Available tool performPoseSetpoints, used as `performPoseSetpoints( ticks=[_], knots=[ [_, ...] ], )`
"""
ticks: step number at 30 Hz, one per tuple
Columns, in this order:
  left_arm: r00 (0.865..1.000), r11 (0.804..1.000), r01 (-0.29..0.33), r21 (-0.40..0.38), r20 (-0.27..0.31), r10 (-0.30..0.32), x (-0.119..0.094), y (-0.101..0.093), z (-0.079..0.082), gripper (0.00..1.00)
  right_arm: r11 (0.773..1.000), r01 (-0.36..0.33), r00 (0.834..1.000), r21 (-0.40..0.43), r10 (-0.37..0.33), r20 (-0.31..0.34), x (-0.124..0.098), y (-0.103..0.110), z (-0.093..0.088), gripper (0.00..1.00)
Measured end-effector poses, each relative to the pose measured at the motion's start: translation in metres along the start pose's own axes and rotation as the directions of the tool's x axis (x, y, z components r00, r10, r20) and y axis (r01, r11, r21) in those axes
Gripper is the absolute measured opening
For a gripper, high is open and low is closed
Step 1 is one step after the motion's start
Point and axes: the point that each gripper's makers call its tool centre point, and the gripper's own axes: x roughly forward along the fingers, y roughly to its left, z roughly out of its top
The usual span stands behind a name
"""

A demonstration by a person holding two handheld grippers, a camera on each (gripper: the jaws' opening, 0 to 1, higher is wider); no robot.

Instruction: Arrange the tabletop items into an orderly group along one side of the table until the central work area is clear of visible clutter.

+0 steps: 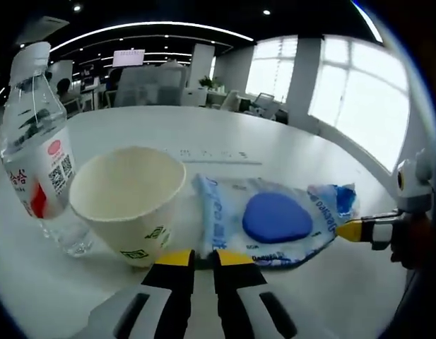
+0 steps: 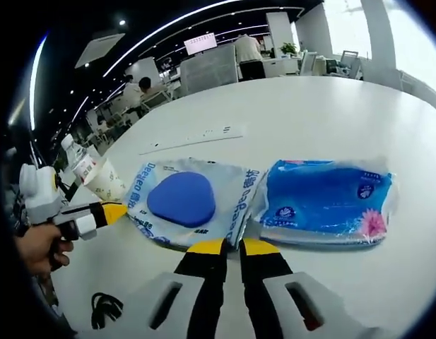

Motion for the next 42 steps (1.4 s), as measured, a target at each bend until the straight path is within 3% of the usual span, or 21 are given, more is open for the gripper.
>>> performPoseSetpoints(
  ticks=[5, 11, 17, 26, 32, 38, 42],
  knots=[
    [1.000, 1.000, 0.024, 0.011, -0.009, -0.024, 0.002, -0.005, -0.002, 0.04, 1.000, -0.008, 1.000, 0.011, 0.008, 0.004, 0.003, 0.000, 0.002, 0.00],
    [1.000, 0.995, 0.031, 0.094, -0.004, -0.031, -0.002, -0.011, -0.002, 0.00, 0.999, -0.011, 1.000, -0.030, 0.012, 0.029, 0.003, 0.001, 0.007, 0.00],
    [0.999, 0.995, 0.032, 0.095, 0.025, -0.035, -0.010, -0.006, 0.005, 0.00, 0.997, -0.013, 0.999, -0.070, 0.016, 0.044, 0.001, 0.006, 0.012, 0.00],
    [1.000, 0.998, 0.026, 0.061, 0.009, -0.027, -0.011, -0.003, -0.004, 0.01, 0.994, -0.010, 1.000, -0.113, 0.012, 0.019, 0.008, 0.006, 0.011, 0.00],
    [0.999, 0.998, 0.027, 0.052, 0.019, -0.028, -0.016, -0.003, -0.001, 0.02, 0.995, -0.024, 0.998, -0.100, 0.029, 0.054, -0.004, 0.005, 0.023, 0.07],
    [0.998, 0.997, 0.041, 0.062, 0.036, -0.043, -0.023, -0.008, 0.004, 0.03, 0.996, 0.001, 0.996, -0.090, 0.007, 0.091, -0.011, 0.001, 0.030, 0.11],
    [0.997, 0.995, 0.056, 0.083, 0.043, -0.059, -0.027, -0.010, 0.004, 0.06, 0.993, 0.066, 0.991, -0.097, -0.054, 0.124, -0.015, -0.009, 0.038, 0.11]
  ],
)
